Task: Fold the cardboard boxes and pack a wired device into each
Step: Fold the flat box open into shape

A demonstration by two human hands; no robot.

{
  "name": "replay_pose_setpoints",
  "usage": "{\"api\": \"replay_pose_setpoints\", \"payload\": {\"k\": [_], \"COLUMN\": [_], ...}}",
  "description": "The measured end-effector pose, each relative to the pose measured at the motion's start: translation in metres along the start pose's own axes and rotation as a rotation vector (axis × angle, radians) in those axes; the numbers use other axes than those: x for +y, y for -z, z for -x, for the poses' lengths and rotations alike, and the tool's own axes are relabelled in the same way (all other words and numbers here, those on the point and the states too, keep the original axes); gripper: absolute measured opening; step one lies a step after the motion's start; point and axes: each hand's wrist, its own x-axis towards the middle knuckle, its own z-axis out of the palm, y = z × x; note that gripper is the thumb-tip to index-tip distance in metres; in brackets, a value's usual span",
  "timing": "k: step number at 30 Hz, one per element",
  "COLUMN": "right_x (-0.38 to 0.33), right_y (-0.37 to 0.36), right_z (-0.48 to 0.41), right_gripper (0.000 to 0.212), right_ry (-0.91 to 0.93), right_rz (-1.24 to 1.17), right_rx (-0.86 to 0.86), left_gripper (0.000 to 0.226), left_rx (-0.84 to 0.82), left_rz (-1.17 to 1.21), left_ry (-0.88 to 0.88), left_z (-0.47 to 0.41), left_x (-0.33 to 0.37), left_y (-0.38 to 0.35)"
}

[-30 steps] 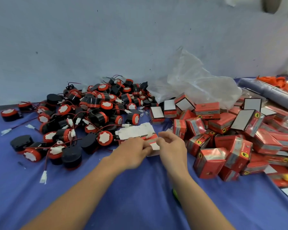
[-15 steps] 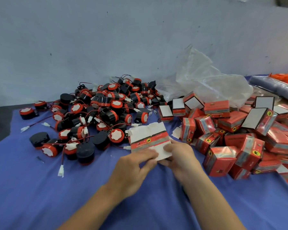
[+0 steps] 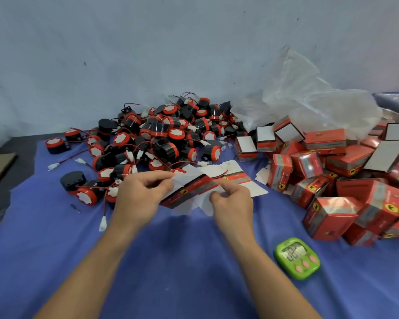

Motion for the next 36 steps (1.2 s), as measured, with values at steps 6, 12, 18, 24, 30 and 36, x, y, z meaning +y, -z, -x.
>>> {"api": "replay_pose_setpoints", "payload": {"k": [6, 12, 18, 24, 30, 36], "right_x": [0.01, 0.009, -0.011, -0.01, -0.017, -0.017], "right_y": [0.002, 0.001, -0.012, -0.007, 0.0, 0.007], "right_z": [-0.006, 0.017, 0.042, 0.042, 0.041, 0.035], "right_gripper": [0.029, 0.059, 0.042, 0.03, 0.021, 0.016], "right_ry": [-0.066, 0.107, 0.563, 0.468, 0.494, 0.457], "right_rz": [-0.141, 0.236, 0.355, 0.287, 0.259, 0.234], "right_rx": [-0.084, 0.097, 0.144, -0.137, -0.105, -0.105], "left_gripper": [0.019, 0.025, 0.02, 0.031, 0.024, 0.032], "left_rx": [-0.197, -0.439, -0.338, -0.393, -0.122, 0.034], "left_rz": [-0.08, 0.023, -0.078, -0.009, -0.098, -0.335], "left_ry": [0.057, 0.209, 0.058, 0.133, 0.08, -0.075], "left_z": [-0.008, -0.011, -0.006, -0.002, -0.003, -0.001], "left_x": [0.012, 0.027, 0.028, 0.028, 0.03, 0.038], "left_y": [0.007, 0.023, 0.009, 0.008, 0.007, 0.016]}}
